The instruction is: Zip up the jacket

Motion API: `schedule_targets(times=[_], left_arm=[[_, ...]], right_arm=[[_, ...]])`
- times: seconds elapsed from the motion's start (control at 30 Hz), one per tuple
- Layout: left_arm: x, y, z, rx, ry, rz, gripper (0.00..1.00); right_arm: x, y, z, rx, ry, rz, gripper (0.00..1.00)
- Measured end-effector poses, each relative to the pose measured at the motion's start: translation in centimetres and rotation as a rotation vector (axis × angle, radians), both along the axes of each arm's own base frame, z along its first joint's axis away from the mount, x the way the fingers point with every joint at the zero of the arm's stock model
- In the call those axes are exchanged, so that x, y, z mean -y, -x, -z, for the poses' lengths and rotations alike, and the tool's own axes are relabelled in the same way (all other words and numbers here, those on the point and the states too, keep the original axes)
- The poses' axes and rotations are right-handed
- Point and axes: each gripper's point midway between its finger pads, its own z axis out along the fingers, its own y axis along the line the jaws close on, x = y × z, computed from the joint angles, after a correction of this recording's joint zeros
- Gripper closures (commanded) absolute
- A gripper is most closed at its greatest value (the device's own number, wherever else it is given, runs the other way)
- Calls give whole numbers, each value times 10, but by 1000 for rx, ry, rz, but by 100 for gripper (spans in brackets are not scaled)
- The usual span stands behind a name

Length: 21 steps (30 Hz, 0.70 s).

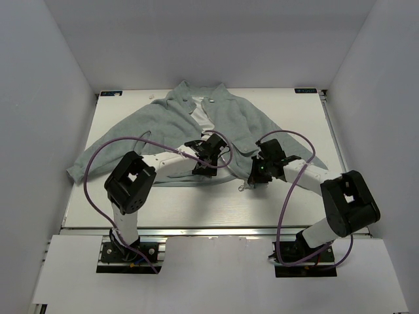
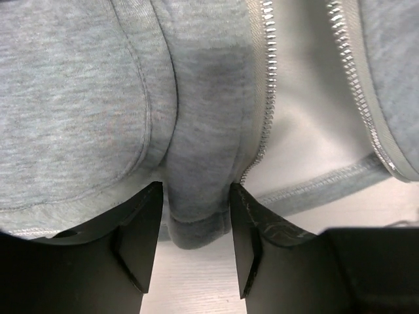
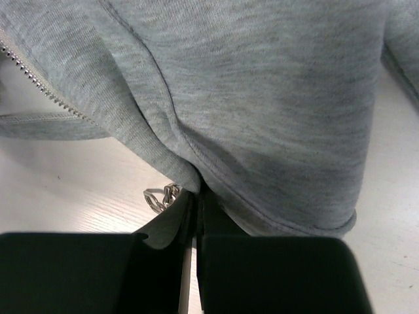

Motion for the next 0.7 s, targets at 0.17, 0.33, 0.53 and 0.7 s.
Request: schedule_targets(times=[0.17, 0.33, 0.53, 0.7], left_arm=[[1, 1, -6, 6, 12, 12, 60], [3, 3, -5, -8, 28, 32, 68], [8, 7, -5, -27, 50, 71, 89], [13, 11, -3, -46, 74, 107, 74]], right_arm=[[0, 0, 1, -3, 0, -1, 100], [0, 0, 1, -3, 1, 0, 100], [0, 0, 1, -4, -3, -4, 100], [-7, 2, -2, 2, -36, -40, 100]])
